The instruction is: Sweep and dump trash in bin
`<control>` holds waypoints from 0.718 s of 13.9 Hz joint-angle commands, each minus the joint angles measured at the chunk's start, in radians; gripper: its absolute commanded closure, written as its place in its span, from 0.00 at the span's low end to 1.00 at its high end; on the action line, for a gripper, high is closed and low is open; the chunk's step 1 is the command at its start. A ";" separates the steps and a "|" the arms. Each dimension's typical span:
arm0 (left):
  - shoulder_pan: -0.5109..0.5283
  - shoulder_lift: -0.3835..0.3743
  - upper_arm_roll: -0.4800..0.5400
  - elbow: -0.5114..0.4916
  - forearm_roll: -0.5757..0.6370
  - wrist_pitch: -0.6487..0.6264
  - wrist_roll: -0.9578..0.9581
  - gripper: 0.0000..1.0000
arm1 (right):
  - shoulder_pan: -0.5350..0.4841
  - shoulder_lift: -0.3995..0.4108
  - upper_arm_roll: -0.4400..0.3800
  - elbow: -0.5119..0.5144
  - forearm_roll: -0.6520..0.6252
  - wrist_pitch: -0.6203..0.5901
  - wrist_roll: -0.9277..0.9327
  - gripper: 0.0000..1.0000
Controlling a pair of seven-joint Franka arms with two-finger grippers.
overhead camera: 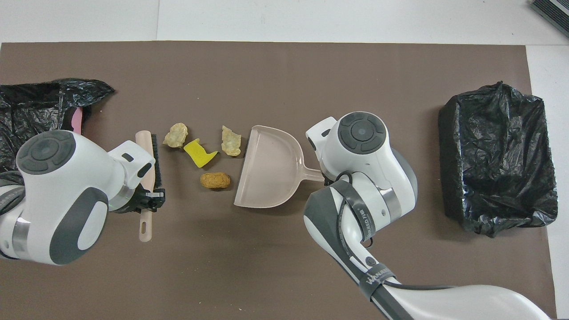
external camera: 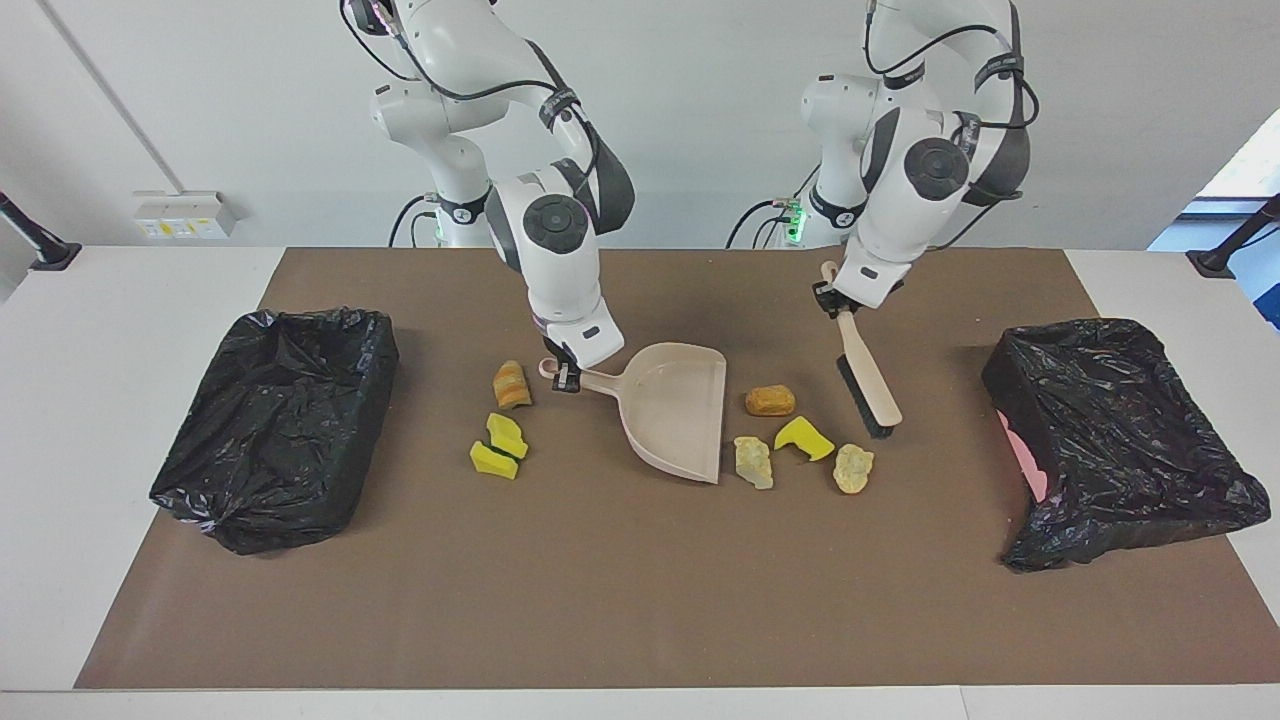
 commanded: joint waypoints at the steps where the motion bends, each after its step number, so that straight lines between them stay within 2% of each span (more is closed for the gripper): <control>1: 0.055 0.074 -0.010 0.015 0.070 0.092 0.119 1.00 | 0.038 0.010 0.002 -0.021 -0.072 0.024 0.120 1.00; 6: 0.060 0.131 -0.019 -0.003 0.075 0.150 0.214 1.00 | 0.045 0.000 0.002 -0.051 -0.073 0.044 0.137 1.00; 10: -0.078 0.120 -0.023 -0.012 0.054 0.153 0.223 1.00 | 0.044 -0.002 0.002 -0.058 -0.073 0.044 0.158 1.00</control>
